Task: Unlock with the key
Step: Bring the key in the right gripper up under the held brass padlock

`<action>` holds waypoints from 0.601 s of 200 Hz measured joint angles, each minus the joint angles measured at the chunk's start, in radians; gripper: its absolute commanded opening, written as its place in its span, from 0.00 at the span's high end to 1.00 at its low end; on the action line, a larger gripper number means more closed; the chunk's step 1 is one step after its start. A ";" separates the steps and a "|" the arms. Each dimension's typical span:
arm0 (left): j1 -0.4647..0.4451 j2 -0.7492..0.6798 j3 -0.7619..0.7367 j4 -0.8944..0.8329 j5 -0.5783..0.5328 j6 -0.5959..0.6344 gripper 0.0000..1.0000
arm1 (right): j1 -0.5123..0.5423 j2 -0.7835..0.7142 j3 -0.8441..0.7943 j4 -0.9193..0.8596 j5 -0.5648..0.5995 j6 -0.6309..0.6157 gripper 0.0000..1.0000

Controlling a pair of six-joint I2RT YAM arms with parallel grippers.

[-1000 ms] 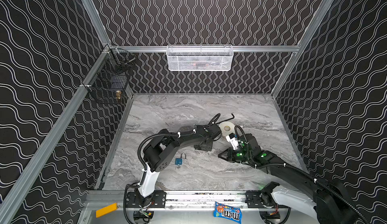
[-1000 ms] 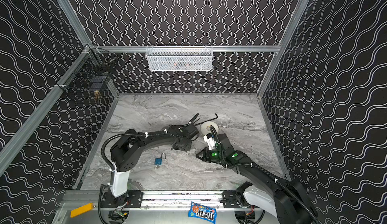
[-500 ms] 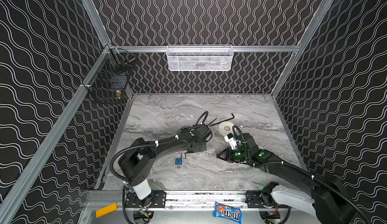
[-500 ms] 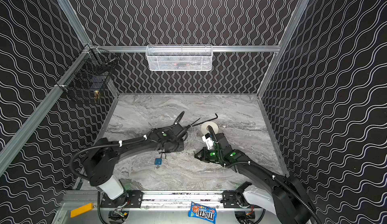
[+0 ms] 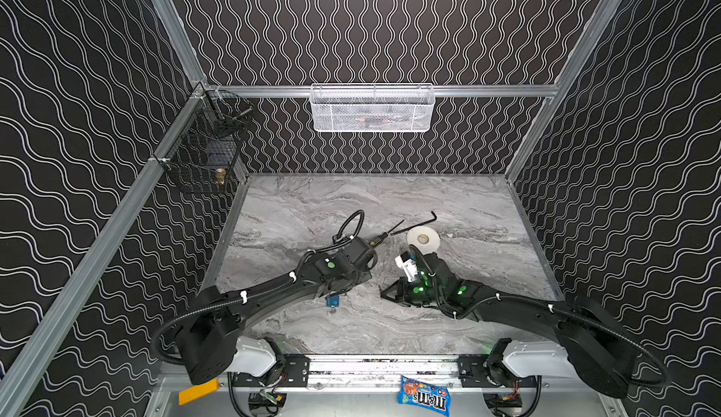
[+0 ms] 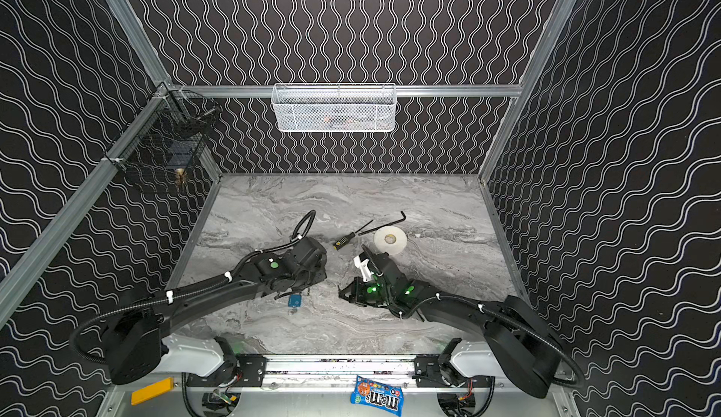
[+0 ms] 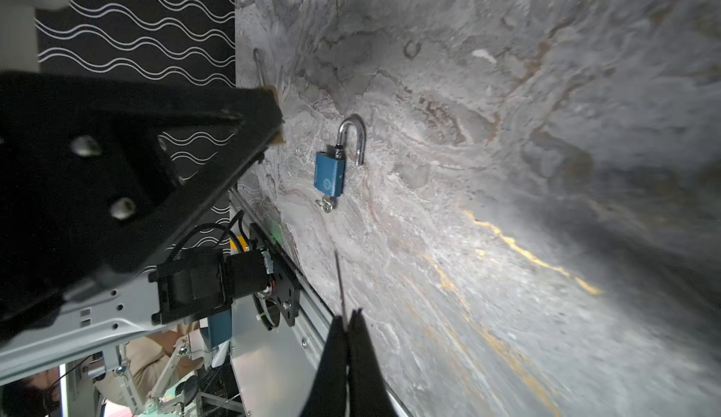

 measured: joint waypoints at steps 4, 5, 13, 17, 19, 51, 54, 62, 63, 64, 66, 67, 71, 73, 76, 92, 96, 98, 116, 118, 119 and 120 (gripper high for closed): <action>0.000 -0.005 -0.002 0.000 -0.002 -0.005 0.89 | 0.008 0.012 0.007 0.010 0.002 0.008 1.00; 0.000 -0.006 -0.002 0.000 -0.003 -0.006 0.89 | 0.009 0.014 0.008 0.011 0.003 0.008 1.00; 0.000 -0.016 -0.003 0.000 -0.006 -0.013 0.89 | 0.022 0.037 0.021 0.037 0.007 0.018 1.00; 0.000 -0.020 -0.004 0.000 -0.006 -0.013 0.89 | 0.026 0.045 0.026 0.048 0.008 0.026 1.00; 0.000 -0.022 -0.004 -0.001 -0.006 -0.013 0.89 | 0.027 0.050 0.028 0.055 0.010 0.029 1.00; -0.001 -0.041 -0.004 -0.009 -0.013 -0.015 0.89 | 0.058 0.100 0.052 0.126 0.038 0.082 1.00; -0.001 -0.043 -0.004 -0.010 -0.014 -0.015 0.89 | 0.061 0.104 0.055 0.131 0.040 0.085 1.00; -0.001 -0.049 -0.005 -0.011 -0.014 -0.015 0.89 | 0.068 0.113 0.064 0.143 0.045 0.090 1.00; -0.001 -0.050 -0.005 -0.011 -0.014 -0.015 0.89 | 0.069 0.114 0.065 0.146 0.046 0.092 1.00; -0.001 -0.050 -0.005 -0.011 -0.014 -0.015 0.89 | 0.070 0.114 0.066 0.147 0.047 0.092 1.00; -0.001 -0.052 -0.005 -0.012 -0.014 -0.015 0.89 | 0.072 0.116 0.068 0.151 0.047 0.092 1.00; -0.001 -0.053 -0.005 -0.012 -0.014 -0.015 0.89 | 0.073 0.118 0.068 0.153 0.048 0.094 1.00; -0.001 -0.057 -0.008 -0.011 -0.014 -0.015 0.89 | 0.074 0.121 0.070 0.160 0.049 0.098 1.00; -0.001 -0.060 -0.009 -0.011 -0.015 -0.015 0.89 | 0.076 0.123 0.070 0.165 0.050 0.101 1.00; -0.001 -0.063 -0.011 -0.010 -0.015 -0.015 0.89 | 0.078 0.127 0.071 0.171 0.050 0.105 1.00; -0.001 -0.072 -0.016 -0.014 -0.014 -0.015 0.89 | 0.079 0.141 0.072 0.193 0.057 0.116 1.00; -0.001 -0.074 -0.016 -0.014 -0.014 -0.015 0.89 | 0.080 0.144 0.074 0.195 0.057 0.118 1.00; -0.001 -0.076 -0.016 -0.015 -0.014 -0.015 0.89 | 0.080 0.145 0.075 0.195 0.058 0.119 1.00; -0.001 -0.085 -0.016 -0.016 -0.017 -0.014 0.89 | 0.083 0.154 0.087 0.205 0.065 0.129 1.00; -0.001 -0.087 -0.016 -0.016 -0.018 -0.014 0.89 | 0.083 0.154 0.087 0.207 0.065 0.129 1.00; -0.001 -0.087 -0.016 -0.016 -0.018 -0.014 0.89 | 0.084 0.154 0.087 0.209 0.065 0.130 1.00; -0.001 -0.087 -0.016 -0.016 -0.019 -0.014 0.89 | 0.084 0.154 0.087 0.209 0.065 0.130 1.00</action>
